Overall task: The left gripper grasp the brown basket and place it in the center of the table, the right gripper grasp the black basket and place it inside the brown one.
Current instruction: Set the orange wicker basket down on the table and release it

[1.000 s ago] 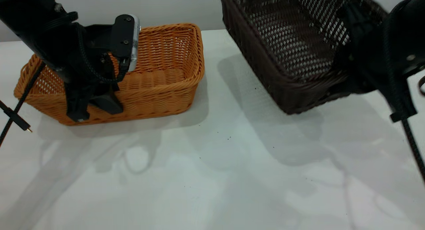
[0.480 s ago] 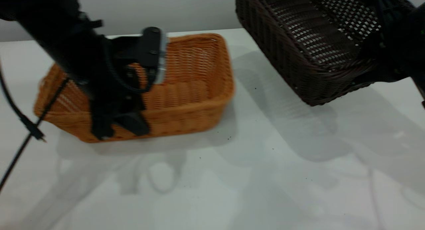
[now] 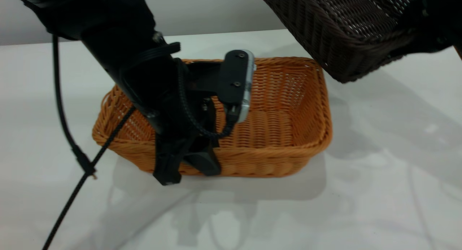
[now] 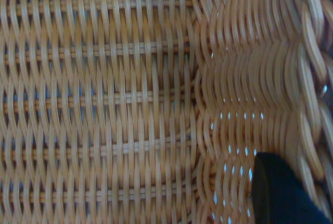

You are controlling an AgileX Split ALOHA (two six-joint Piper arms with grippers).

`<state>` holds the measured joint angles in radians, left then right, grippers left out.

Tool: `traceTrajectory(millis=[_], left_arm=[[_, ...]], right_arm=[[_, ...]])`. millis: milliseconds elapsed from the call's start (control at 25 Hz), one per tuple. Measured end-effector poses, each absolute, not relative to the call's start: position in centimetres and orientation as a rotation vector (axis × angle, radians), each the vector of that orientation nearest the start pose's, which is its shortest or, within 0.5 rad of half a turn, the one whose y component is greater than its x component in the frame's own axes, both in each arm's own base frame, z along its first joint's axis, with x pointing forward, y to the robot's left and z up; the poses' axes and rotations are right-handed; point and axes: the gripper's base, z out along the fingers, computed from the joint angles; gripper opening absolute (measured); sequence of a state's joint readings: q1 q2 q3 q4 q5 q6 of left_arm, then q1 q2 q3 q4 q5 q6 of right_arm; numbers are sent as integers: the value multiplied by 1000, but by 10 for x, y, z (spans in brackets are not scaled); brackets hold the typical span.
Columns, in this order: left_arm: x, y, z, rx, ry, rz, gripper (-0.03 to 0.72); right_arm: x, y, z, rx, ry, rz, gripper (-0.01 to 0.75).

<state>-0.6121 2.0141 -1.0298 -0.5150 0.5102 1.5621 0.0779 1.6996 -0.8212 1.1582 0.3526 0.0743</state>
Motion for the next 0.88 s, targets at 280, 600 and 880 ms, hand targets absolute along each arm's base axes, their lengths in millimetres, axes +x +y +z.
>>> traceTrajectory(millis=[280,600,880], left_arm=[[263,-229,93,-2550,-2215,344,96],[260,-224,94,-2473,-2199,323,96],[259,-220,93,-2420,-2206,288,96]], right_arm=[[317,54,169,1296,2346,878,121],[317,53,169,1291,2346,872,121],[318,53,169,1293,2342,870,121]])
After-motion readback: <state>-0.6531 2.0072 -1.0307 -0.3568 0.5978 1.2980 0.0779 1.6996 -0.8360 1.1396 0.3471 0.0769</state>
